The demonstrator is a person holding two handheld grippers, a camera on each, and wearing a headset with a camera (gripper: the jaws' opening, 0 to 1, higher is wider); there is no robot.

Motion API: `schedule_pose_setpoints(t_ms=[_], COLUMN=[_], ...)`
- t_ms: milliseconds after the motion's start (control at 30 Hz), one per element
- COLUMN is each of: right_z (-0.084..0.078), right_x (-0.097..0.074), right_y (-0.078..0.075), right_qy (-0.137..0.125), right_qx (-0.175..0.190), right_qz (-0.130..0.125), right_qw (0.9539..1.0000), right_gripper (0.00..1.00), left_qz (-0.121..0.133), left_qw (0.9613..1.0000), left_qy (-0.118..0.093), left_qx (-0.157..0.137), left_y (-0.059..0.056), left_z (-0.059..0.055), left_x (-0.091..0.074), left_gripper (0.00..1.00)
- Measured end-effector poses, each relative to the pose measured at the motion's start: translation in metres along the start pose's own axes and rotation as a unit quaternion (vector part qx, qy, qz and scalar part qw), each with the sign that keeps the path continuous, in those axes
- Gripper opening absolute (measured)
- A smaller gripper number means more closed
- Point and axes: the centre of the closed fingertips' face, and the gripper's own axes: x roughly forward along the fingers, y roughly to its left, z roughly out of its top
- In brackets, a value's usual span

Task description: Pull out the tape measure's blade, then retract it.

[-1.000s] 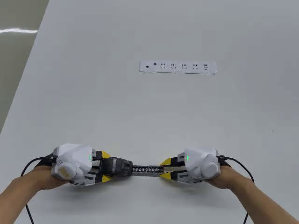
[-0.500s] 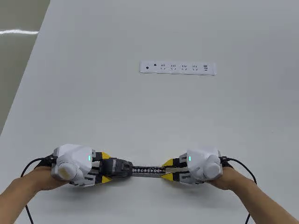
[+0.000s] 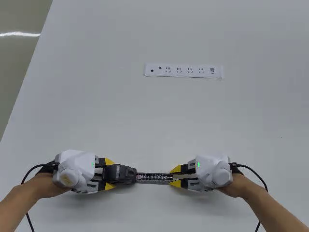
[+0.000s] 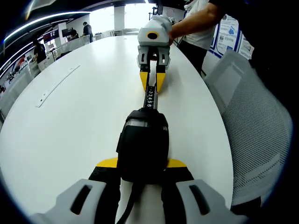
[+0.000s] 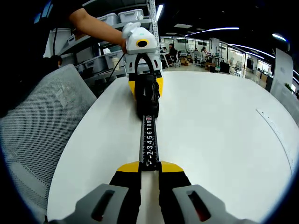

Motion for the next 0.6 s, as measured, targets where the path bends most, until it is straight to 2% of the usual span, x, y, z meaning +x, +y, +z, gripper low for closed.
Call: schedule_pose_setpoints(t_ms=[600], right_z=[-0.0049], right_x=[-0.0053], right_y=[-0.0004], right_qy=[0.001], right_qx=[0.003], right_qz=[0.000], right_qw=[1.0000], right_gripper=[0.11], left_qz=[0.000], left_qw=[1.0000], left_qy=[0.001], left_qx=[0.000], left_y=[-0.0002], left_z=[-0.0003], left_x=[0.0000], left_gripper=[0.29])
